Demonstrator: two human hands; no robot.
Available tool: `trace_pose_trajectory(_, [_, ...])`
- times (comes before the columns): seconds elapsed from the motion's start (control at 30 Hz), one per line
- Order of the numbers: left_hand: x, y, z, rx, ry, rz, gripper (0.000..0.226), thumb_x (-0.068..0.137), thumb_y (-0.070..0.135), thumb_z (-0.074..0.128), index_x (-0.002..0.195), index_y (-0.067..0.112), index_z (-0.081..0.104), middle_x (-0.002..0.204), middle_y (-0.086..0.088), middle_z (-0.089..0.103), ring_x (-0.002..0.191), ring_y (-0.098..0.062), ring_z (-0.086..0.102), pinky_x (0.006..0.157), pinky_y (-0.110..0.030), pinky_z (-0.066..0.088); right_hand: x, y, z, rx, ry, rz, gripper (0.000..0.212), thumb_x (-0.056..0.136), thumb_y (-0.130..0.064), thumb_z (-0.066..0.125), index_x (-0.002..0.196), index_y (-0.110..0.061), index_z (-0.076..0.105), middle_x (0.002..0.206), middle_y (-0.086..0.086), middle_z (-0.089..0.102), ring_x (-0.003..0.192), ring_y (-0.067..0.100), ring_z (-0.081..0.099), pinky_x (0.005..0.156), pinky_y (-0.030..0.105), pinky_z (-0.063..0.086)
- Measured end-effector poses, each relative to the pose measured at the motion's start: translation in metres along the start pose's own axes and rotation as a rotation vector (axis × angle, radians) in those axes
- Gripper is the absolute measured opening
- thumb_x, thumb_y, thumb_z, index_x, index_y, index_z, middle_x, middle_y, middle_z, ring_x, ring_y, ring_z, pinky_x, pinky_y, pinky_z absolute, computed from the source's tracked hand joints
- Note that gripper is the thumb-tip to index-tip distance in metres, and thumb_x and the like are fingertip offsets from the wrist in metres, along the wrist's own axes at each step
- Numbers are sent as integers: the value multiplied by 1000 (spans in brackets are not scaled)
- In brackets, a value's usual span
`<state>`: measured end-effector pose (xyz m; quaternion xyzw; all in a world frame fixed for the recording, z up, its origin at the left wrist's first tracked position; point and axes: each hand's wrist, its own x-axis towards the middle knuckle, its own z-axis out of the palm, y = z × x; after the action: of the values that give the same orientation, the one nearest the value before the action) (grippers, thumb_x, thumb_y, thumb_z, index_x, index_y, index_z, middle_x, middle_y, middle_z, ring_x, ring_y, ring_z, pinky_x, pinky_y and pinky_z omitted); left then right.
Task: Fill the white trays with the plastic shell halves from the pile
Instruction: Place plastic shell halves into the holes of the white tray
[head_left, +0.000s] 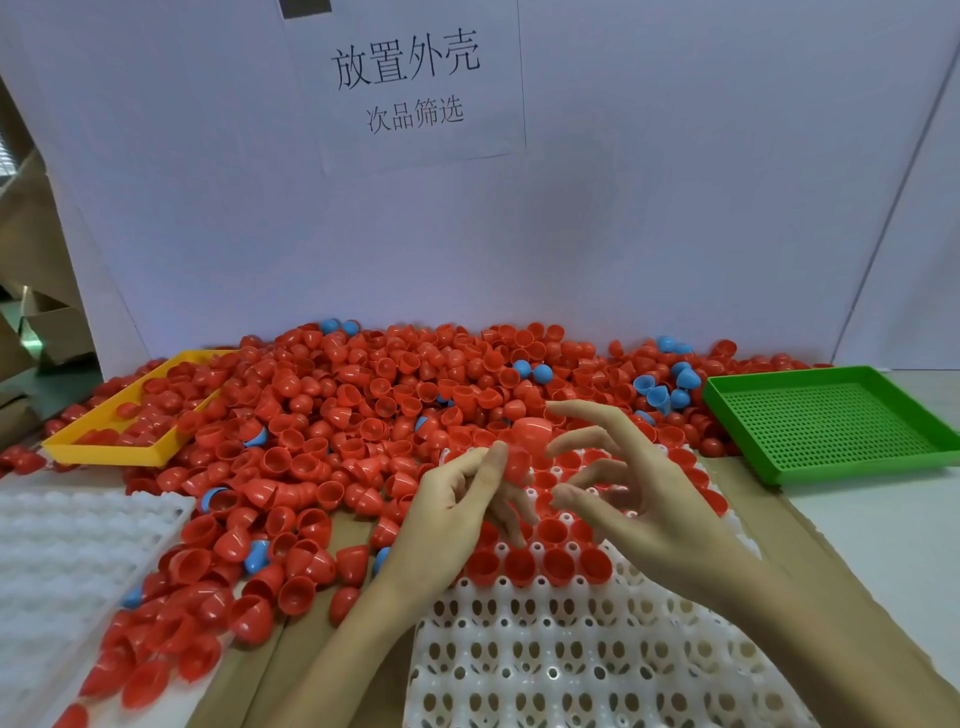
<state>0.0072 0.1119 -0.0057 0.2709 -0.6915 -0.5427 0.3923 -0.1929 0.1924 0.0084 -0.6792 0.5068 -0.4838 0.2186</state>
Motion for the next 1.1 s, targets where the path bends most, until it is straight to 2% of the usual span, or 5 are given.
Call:
trace_pose_trajectory(0.13, [-1,-1,2,6,-40,-39,56,108,56,43,89,13,73,75,-13,75,61,-29,69,67,-32,58,-1,-3,1,-54,8,-49,56,94,-22,75,141,-46,54,130,-23,61,96,20,75,68,35,63])
trace_pose_trajectory(0.3, [-3,-3,6,40,-121,-64,63,108,60,39,83,11,72,67,-12,73,52,-23,62,61,-26,55,-2,-4,4,-25,95,-4,35,94,-20,75,125,-36,67,109,-18,70,82,18,78,65,22,59])
trace_pose_trajectory(0.5, [-4,-4,7,48,-80,57,28,101,47,65,122,27,65,105,-3,75,81,-24,77,78,-30,60,0,-2,4,-49,159,61,27,91,-36,73,117,-30,70,97,-15,71,71,17,75,59,26,58])
trace_pose_trajectory(0.67, [-4,-1,8,-9,-68,39,25,100,36,68,118,19,65,102,-6,79,73,-32,78,77,-31,62,-1,-2,6,-25,169,75,33,94,-40,70,124,-34,58,92,-9,67,68,20,72,59,31,58])
trace_pose_trajectory(1.1, [-2,-7,3,165,-38,66,22,104,44,60,108,26,73,97,2,77,81,-21,75,75,-37,62,2,8,-34,-315,-146,189,18,96,-15,73,98,-32,71,81,-12,75,65,9,74,58,22,56])
